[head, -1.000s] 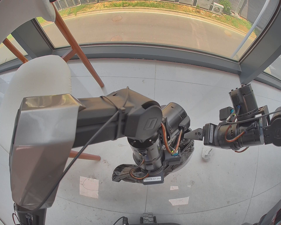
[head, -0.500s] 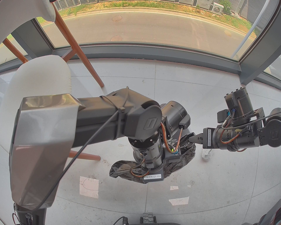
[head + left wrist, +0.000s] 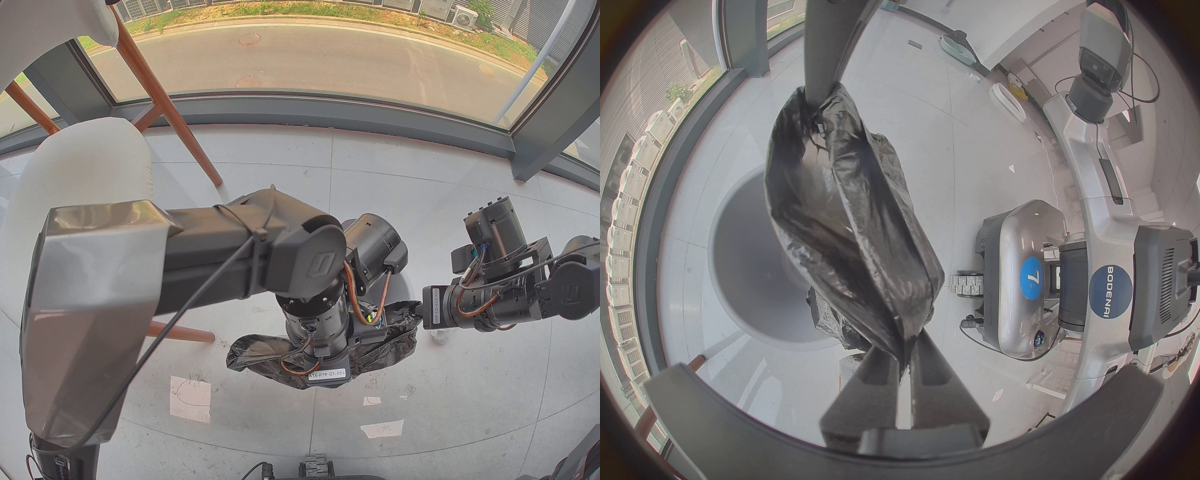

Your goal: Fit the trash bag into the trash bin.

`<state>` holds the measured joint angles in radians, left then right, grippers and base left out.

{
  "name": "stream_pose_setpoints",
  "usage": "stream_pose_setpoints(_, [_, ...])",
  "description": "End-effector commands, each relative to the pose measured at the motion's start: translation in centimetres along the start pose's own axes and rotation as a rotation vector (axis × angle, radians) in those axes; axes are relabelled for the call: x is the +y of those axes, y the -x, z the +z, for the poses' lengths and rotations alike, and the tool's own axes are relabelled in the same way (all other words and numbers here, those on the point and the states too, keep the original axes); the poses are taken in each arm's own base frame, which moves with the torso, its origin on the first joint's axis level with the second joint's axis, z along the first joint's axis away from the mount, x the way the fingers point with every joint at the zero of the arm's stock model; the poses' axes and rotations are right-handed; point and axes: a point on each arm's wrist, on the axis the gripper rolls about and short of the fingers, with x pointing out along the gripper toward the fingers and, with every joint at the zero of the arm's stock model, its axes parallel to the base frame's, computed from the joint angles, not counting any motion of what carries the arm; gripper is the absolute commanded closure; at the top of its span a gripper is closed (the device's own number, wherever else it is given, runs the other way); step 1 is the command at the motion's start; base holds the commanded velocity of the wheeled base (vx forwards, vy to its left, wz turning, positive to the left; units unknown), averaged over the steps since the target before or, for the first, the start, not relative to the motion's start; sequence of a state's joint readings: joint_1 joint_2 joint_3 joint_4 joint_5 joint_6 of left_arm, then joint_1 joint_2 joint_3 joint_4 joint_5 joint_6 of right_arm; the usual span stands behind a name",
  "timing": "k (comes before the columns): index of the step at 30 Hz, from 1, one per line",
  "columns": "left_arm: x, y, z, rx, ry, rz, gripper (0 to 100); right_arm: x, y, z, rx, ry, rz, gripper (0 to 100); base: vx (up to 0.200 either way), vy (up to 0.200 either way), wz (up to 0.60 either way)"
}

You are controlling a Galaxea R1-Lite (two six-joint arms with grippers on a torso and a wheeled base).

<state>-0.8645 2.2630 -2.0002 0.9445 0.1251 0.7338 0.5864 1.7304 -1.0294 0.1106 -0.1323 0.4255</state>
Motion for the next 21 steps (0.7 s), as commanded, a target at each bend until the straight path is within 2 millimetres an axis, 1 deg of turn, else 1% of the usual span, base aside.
stream_pose_setpoints(1, [0.0,-0.1,0.0,0.002,0.001,-0.001,100,0.3,-0.6,-0.2,0.016,0.011,0.0,100,0.0,0.0,0.0])
stream_pose_setpoints(3, [0.0,-0.1,0.0,0.001,0.001,0.0,100,0.3,-0.6,-0.1,0.011,0.024,0.001,100,0.0,0.0,0.0])
stream_pose_setpoints(4, [0.0,-0.1,0.0,0.001,0.001,0.0,100,0.3,-0.5,0.0,0.01,0.036,0.007,0,0.0,0.0,0.0])
stream_pose_setpoints(11, [0.1,-0.1,0.0,0.002,0.003,0.002,100,0.5,-0.5,0.3,-0.003,0.058,0.019,0,0.0,0.0,0.0])
stream_pose_setpoints(16, [0.1,-0.1,0.0,0.002,0.003,0.002,100,0.7,-0.6,0.1,0.007,0.066,0.02,0,0.0,0.0,0.0])
stream_pose_setpoints(21, [0.1,-0.1,-0.1,0.006,0.007,0.008,100,0.8,-1.4,-0.1,0.023,0.072,0.008,0,0.0,0.0,0.0])
